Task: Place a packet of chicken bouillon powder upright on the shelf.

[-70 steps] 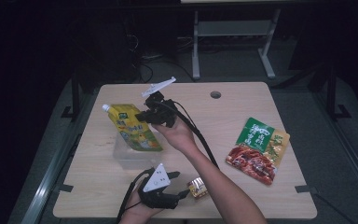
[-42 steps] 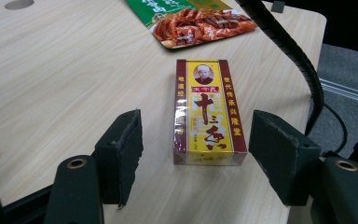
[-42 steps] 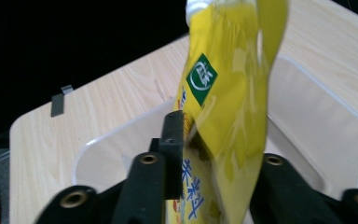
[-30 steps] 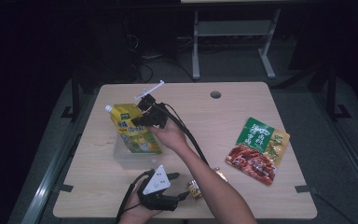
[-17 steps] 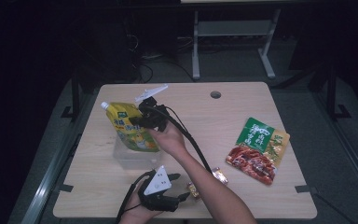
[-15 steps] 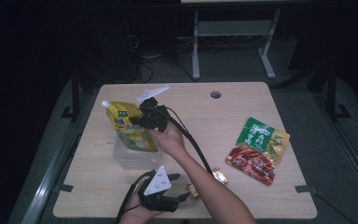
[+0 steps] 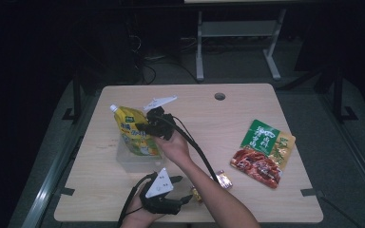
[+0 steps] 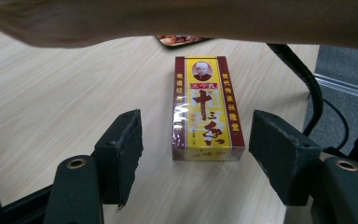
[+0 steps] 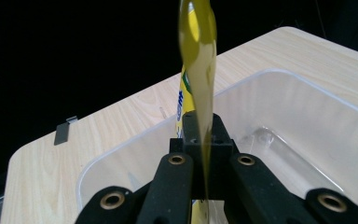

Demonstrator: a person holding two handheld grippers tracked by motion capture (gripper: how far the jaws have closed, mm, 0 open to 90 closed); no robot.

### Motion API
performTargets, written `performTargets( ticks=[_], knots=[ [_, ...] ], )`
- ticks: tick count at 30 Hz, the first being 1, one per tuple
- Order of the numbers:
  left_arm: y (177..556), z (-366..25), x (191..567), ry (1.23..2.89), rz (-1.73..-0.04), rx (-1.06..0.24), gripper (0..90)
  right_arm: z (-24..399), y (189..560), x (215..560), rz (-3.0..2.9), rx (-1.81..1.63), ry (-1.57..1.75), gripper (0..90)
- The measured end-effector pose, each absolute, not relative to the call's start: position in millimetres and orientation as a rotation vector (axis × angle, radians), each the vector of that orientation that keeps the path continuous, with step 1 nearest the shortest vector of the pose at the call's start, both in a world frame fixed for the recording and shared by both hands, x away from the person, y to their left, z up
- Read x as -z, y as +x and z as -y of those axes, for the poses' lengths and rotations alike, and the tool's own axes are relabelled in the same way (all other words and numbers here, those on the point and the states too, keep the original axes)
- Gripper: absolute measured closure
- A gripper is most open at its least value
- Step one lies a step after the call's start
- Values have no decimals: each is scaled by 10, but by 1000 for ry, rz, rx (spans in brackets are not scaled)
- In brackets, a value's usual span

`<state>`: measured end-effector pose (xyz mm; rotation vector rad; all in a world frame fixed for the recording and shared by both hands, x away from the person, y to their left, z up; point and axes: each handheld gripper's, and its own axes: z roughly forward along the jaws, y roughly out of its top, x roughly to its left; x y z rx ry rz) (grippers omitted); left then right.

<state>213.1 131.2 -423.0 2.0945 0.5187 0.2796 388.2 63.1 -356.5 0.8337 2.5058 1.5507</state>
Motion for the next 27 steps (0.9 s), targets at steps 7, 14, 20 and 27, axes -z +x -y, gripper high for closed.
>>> performTargets(
  ticks=[7,14,20,27],
  knots=[
    [2142,-1313,4235,2088,-530,-274,341,-573,3868,3596,-2521,-1541,803,881],
    [2156,-1308,4247,2090,-537,-266,339,-485,3892,3655,-2539,-1547,823,881],
    [2161,-1303,4253,2089,-545,-259,336,-406,3951,3711,-2559,-1576,868,859],
    [2173,-1301,4262,2099,-547,-252,325,-353,3971,3693,-2564,-1553,901,726]
  ],
)
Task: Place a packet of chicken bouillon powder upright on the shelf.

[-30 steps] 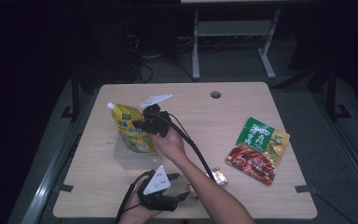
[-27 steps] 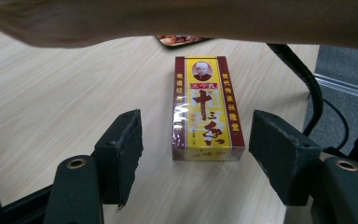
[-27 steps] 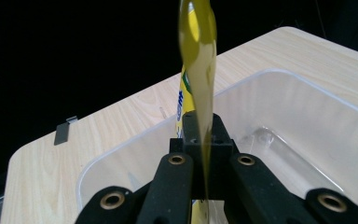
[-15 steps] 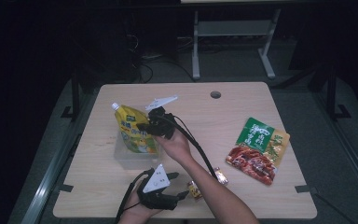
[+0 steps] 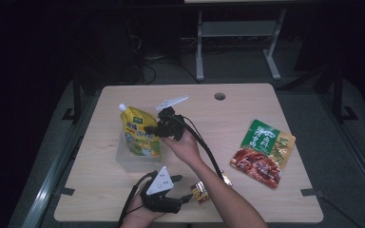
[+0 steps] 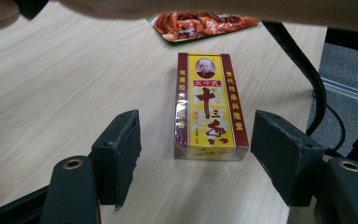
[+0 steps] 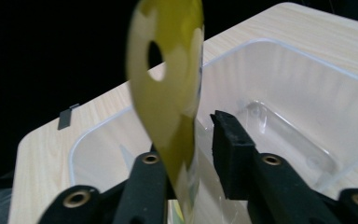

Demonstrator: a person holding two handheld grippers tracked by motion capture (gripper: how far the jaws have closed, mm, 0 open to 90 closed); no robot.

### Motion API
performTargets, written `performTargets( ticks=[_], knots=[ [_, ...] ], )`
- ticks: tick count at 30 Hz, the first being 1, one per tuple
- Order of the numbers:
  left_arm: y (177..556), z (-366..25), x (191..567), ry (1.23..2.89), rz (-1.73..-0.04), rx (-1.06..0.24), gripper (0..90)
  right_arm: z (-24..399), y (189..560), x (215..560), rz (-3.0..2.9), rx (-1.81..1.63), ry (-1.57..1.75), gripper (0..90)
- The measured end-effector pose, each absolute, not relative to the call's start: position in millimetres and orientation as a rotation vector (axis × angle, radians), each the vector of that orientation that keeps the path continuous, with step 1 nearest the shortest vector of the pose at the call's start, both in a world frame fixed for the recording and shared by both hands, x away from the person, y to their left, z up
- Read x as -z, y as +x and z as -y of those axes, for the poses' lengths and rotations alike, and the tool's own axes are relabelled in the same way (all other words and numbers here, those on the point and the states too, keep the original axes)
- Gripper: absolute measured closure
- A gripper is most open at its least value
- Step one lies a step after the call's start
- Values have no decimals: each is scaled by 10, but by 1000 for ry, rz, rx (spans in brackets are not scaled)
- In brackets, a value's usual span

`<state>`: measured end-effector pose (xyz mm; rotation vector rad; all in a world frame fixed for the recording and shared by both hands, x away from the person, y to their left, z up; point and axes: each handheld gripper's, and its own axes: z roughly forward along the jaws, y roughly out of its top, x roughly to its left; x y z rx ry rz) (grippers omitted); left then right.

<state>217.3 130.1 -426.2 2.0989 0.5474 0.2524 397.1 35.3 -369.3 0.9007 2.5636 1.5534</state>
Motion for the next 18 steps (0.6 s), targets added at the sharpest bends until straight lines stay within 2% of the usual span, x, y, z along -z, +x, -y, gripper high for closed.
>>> performTargets(
  ticks=[6,18],
  knots=[
    [2176,-1284,4270,2105,-553,-251,309,-256,3957,3658,-2583,-1527,925,617],
    [2205,-1224,4288,2132,-564,-235,275,39,3852,3545,-2601,-1525,909,500]
  ],
)
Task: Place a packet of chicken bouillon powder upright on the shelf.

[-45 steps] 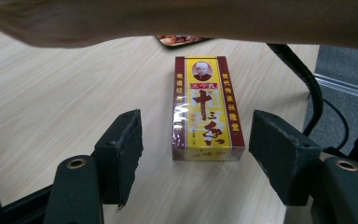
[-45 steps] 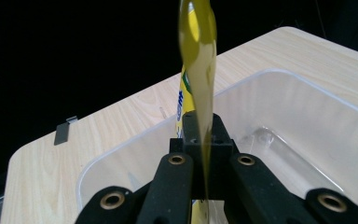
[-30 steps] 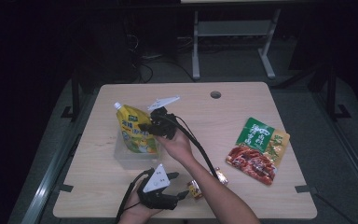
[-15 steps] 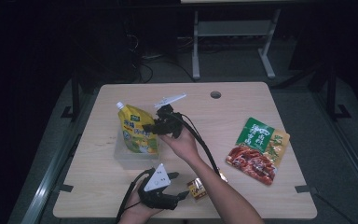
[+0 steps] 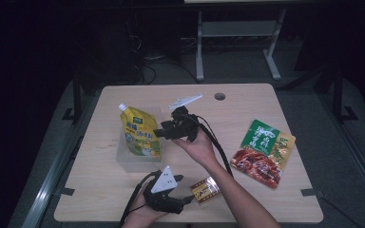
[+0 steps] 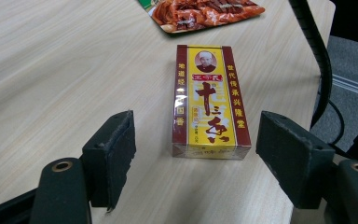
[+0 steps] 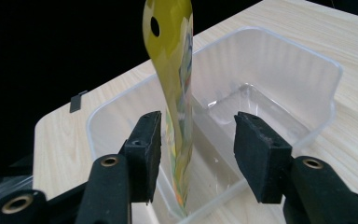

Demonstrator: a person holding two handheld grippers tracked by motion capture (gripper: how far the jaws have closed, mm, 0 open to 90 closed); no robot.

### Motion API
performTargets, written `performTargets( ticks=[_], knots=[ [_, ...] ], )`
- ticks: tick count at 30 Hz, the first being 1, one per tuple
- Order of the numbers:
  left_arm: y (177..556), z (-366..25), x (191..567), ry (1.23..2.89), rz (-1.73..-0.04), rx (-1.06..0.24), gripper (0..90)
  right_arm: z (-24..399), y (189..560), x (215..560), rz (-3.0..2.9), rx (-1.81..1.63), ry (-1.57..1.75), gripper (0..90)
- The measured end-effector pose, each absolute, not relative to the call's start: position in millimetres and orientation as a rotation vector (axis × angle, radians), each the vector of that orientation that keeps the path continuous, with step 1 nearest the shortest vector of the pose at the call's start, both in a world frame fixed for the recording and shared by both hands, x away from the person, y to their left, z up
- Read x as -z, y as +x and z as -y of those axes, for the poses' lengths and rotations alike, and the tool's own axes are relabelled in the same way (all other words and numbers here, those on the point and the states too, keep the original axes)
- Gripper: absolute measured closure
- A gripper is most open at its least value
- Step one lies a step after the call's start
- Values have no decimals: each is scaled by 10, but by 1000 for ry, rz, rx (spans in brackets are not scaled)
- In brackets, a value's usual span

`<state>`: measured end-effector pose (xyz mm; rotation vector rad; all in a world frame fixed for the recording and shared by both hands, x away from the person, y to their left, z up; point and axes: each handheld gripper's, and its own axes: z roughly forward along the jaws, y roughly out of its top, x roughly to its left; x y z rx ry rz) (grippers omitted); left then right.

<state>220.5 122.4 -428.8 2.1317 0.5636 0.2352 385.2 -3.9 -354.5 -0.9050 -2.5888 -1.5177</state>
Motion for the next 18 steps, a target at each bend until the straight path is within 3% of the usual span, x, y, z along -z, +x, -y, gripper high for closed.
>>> performTargets(
  ticks=[18],
  knots=[
    [2232,-1056,4326,2213,-542,-212,243,587,3633,3544,2599,1495,-982,433]
  ],
)
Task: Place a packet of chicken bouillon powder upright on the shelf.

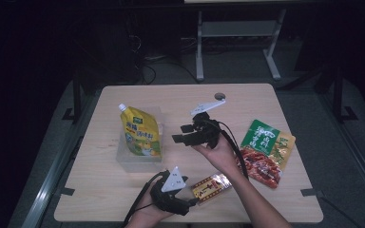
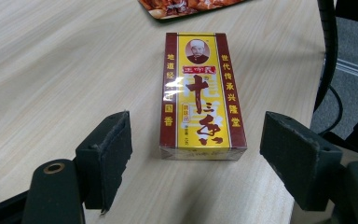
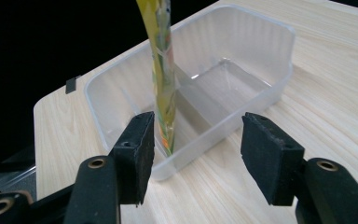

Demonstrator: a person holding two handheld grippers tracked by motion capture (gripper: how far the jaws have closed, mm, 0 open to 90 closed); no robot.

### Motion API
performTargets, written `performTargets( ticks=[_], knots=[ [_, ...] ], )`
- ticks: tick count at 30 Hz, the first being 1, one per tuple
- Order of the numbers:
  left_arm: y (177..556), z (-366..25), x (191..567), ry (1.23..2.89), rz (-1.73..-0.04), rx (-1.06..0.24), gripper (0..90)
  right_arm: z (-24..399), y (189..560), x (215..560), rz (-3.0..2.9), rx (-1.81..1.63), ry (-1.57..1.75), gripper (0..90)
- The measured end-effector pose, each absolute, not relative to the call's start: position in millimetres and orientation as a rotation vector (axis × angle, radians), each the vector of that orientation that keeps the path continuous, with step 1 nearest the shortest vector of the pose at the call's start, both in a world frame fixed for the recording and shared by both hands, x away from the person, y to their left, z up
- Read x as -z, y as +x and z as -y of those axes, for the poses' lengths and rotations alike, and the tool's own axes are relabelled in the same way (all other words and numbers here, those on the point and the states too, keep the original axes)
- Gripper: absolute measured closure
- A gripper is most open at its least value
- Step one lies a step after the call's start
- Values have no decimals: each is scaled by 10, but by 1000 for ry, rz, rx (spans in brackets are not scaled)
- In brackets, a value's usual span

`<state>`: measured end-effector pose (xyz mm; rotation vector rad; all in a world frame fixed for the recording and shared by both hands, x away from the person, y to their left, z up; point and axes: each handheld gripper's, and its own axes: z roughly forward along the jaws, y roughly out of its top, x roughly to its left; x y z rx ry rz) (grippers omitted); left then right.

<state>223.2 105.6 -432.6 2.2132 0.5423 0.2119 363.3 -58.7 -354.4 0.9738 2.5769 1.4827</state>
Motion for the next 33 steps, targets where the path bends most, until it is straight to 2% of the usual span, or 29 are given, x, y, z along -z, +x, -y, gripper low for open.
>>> performTargets(
  ticks=[12,33],
  knots=[
    [2244,-961,4339,2224,-537,-210,228,941,3558,3606,-2544,-1409,1044,414],
    [2293,-755,4465,2345,-504,-245,235,1617,3265,3815,-2493,-1357,1177,357]
  ],
)
